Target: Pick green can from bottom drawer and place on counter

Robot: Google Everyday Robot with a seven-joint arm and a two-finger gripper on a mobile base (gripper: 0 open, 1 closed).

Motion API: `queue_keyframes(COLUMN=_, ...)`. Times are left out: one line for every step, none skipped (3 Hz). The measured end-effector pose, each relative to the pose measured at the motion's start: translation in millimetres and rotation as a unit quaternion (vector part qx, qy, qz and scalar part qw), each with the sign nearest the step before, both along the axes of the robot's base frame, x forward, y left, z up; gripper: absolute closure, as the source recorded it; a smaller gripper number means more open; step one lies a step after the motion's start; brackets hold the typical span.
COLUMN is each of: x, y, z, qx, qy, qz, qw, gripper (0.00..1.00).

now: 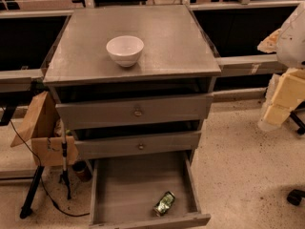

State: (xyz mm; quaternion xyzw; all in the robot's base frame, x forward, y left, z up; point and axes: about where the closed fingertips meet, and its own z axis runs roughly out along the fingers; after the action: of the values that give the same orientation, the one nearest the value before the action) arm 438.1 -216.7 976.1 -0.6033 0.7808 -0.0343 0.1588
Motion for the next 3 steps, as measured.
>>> queue_keyframes(x=0, y=0, z=0, qx=0.000, qy=0.000, qz=0.000, qw=1.0000, gripper=0.00)
queue_keyframes(x=1, y=9, z=-14, qx=0.004, qy=0.001, qz=0.009, qw=1.0000, gripper=0.00)
queue_keyframes(x=1, y=59, z=-68, qx=0.026, qy=0.001, qz=0.052, qw=0.9983, gripper=0.00)
